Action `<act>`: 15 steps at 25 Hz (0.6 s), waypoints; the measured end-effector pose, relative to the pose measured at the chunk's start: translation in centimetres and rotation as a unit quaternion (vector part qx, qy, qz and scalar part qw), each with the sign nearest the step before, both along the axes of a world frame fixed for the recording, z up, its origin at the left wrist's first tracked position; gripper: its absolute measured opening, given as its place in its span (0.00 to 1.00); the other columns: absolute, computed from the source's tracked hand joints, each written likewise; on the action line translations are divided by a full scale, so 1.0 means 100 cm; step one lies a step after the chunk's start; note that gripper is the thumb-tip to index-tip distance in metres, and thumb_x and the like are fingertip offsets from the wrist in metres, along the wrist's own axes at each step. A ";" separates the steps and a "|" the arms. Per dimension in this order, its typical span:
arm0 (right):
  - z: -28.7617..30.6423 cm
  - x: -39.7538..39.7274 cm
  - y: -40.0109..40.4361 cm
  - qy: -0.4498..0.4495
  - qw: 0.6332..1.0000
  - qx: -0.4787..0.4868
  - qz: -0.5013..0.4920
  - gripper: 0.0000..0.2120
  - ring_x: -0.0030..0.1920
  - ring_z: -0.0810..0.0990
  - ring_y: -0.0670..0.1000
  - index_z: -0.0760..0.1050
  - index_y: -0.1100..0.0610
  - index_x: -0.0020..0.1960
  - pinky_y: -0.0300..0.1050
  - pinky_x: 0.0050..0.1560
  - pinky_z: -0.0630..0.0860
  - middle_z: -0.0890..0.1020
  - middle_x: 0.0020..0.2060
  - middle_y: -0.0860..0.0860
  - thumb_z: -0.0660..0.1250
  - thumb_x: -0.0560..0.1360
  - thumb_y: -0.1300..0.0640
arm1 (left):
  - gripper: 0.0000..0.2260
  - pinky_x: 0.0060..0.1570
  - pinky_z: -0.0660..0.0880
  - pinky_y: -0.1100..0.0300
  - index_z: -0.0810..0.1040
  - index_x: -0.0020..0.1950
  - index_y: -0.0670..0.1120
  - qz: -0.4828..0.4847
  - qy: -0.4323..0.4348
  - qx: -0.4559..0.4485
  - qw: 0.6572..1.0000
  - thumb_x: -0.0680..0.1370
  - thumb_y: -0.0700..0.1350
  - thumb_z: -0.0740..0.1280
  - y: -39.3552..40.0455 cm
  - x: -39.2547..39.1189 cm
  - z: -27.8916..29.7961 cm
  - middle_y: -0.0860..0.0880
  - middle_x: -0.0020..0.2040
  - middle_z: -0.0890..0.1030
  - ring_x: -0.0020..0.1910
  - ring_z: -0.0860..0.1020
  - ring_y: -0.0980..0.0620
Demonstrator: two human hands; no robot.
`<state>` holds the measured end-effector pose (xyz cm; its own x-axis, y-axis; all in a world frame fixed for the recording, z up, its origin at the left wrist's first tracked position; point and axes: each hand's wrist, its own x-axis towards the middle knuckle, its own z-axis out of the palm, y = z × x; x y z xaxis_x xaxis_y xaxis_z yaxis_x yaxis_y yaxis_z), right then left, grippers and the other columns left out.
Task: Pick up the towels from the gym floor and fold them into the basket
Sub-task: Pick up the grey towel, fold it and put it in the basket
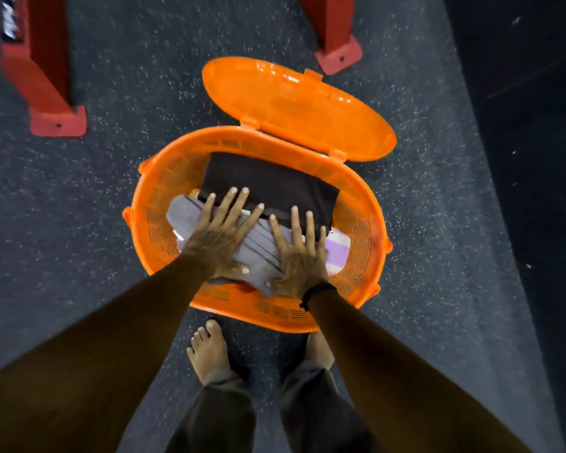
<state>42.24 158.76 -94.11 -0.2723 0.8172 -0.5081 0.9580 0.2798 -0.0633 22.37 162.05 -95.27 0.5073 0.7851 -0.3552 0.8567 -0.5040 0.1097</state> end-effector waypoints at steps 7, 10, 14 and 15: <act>-0.085 0.015 0.009 -0.011 0.999 0.046 0.024 0.67 0.74 0.43 0.67 0.41 0.46 0.77 0.72 0.68 0.41 0.42 0.75 0.59 0.75 0.50 0.29 | 0.63 0.69 0.35 0.35 0.37 0.77 0.50 0.027 0.000 0.019 0.999 0.56 0.74 0.70 -0.009 0.001 -0.090 0.39 0.75 0.30 0.74 0.31 0.38; -0.079 0.014 0.011 -0.010 0.999 0.022 0.025 0.66 0.74 0.40 0.67 0.39 0.47 0.77 0.72 0.68 0.40 0.40 0.75 0.60 0.75 0.52 0.30 | 0.63 0.69 0.34 0.36 0.37 0.77 0.50 0.024 0.002 -0.022 0.999 0.56 0.75 0.68 0.001 -0.003 -0.086 0.40 0.74 0.28 0.73 0.28 0.39; 0.002 0.020 0.029 0.009 0.994 -0.106 0.038 0.61 0.76 0.39 0.65 0.36 0.48 0.77 0.68 0.72 0.43 0.39 0.77 0.59 0.75 0.62 0.37 | 0.60 0.71 0.42 0.37 0.35 0.77 0.51 0.027 0.035 -0.100 0.994 0.61 0.72 0.70 -0.002 0.005 -0.018 0.37 0.77 0.40 0.76 0.39 0.37; 0.028 0.024 0.036 0.031 0.989 -0.139 0.027 0.58 0.77 0.41 0.63 0.37 0.49 0.78 0.65 0.74 0.47 0.40 0.77 0.59 0.75 0.65 0.39 | 0.57 0.72 0.43 0.39 0.35 0.77 0.51 0.030 0.040 -0.138 0.989 0.65 0.71 0.68 0.015 0.000 0.012 0.38 0.78 0.41 0.77 0.41 0.38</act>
